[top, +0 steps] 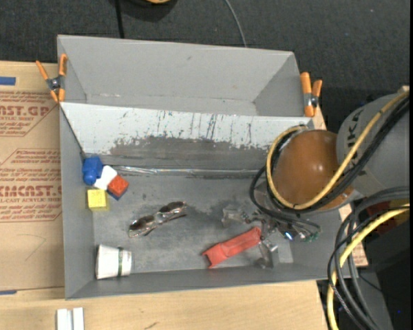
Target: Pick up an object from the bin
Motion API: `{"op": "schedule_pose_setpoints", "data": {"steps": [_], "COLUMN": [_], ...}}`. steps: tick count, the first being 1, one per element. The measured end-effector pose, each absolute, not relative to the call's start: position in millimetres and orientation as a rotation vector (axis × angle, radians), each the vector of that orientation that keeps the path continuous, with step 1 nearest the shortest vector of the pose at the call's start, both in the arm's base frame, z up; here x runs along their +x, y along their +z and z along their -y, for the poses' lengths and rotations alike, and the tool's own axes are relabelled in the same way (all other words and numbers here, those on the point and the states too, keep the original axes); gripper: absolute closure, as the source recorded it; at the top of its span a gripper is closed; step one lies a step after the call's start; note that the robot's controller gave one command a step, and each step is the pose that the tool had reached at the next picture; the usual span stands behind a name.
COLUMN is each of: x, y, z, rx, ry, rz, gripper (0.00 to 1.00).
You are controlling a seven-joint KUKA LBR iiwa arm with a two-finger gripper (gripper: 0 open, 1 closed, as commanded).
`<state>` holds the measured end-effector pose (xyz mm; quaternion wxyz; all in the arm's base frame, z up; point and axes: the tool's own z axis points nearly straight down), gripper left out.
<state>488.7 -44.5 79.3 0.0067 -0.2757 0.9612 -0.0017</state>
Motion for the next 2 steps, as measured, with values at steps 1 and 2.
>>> {"op": "schedule_pose_setpoints", "data": {"steps": [1,2], "x": [485.9,485.0], "y": [51.8,53.4], "z": [39.2,39.1], "rx": [-0.880,-0.881], "ry": [-0.001,0.000], "rz": [-3.007,-3.009], "gripper": [1.00,1.00]}}
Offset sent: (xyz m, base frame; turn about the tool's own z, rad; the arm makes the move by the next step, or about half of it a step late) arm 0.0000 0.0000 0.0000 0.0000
